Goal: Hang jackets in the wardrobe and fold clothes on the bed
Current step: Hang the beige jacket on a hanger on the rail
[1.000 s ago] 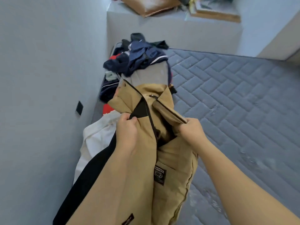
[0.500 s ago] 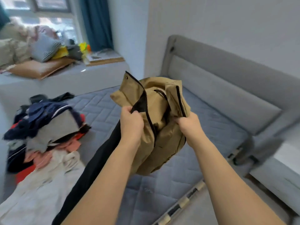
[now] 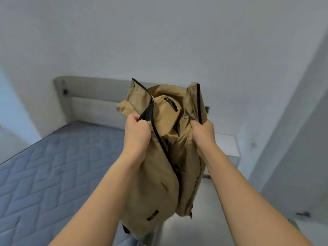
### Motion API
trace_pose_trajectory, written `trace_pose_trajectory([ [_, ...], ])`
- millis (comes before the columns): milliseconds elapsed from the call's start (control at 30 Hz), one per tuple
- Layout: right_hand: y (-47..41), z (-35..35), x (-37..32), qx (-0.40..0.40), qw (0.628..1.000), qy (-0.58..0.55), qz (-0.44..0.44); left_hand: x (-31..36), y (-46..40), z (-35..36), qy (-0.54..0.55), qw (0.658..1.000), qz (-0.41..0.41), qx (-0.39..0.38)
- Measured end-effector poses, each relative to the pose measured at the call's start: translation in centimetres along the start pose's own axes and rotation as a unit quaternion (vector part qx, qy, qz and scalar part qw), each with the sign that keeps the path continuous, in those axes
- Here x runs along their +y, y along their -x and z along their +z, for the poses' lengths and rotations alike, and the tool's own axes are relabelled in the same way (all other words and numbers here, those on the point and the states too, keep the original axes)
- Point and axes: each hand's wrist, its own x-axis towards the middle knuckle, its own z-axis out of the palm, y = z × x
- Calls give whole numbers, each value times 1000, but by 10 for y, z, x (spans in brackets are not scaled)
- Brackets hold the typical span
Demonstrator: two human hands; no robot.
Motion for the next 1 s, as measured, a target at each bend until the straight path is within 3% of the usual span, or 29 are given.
trace_pose_trajectory([
  [167,-56,-115,4,101,993,-62,5,0,1,142,-14,988,-33,-151],
  [367,-111,-257,11,247,967,-59,-25,-3,26,312,27,944,-74,-320],
  [600,-139,-400,-15,443,894,22,-66,11,79,485,43,829,-134,-542],
  [767,-129,-475,-27,529,846,44,-51,23,135,566,70,752,-168,-634],
  [900,-126,-551,-28,618,783,22,-59,32,200,643,22,709,-111,-696],
  [1000,-126,-592,-23,643,763,5,-67,30,229,687,-5,670,-72,-739],
])
